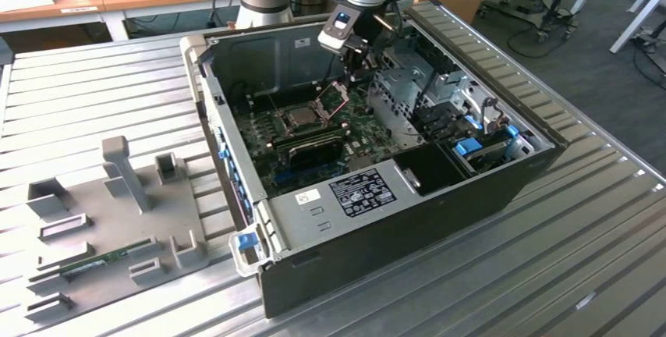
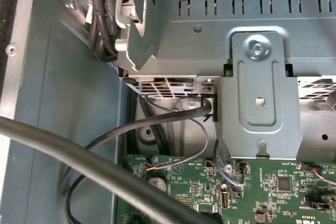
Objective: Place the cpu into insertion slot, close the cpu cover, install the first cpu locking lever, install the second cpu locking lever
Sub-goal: 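Close the cpu cover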
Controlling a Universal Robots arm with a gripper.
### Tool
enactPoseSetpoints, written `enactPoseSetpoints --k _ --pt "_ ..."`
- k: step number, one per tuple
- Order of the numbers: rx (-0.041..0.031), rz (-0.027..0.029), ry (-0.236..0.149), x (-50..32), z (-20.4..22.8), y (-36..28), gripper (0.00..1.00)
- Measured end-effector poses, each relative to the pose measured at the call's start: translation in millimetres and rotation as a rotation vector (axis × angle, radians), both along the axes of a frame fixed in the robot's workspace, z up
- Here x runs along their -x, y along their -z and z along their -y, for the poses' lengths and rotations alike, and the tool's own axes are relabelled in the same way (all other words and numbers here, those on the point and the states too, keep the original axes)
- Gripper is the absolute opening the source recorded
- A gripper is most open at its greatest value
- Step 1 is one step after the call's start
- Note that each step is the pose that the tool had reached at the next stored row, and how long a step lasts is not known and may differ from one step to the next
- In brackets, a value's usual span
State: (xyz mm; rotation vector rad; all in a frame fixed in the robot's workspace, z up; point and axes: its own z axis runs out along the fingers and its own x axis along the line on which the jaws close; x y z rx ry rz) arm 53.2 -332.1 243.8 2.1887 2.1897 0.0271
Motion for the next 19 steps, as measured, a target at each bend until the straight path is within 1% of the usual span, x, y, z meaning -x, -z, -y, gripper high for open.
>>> enactPoseSetpoints --k 12,19 --pt "-0.0001 0.0 0.0 0.0 0.0 1.4 0.1" --pt "0.0 0.0 0.0 2.2 0.0 1.7 0.1"
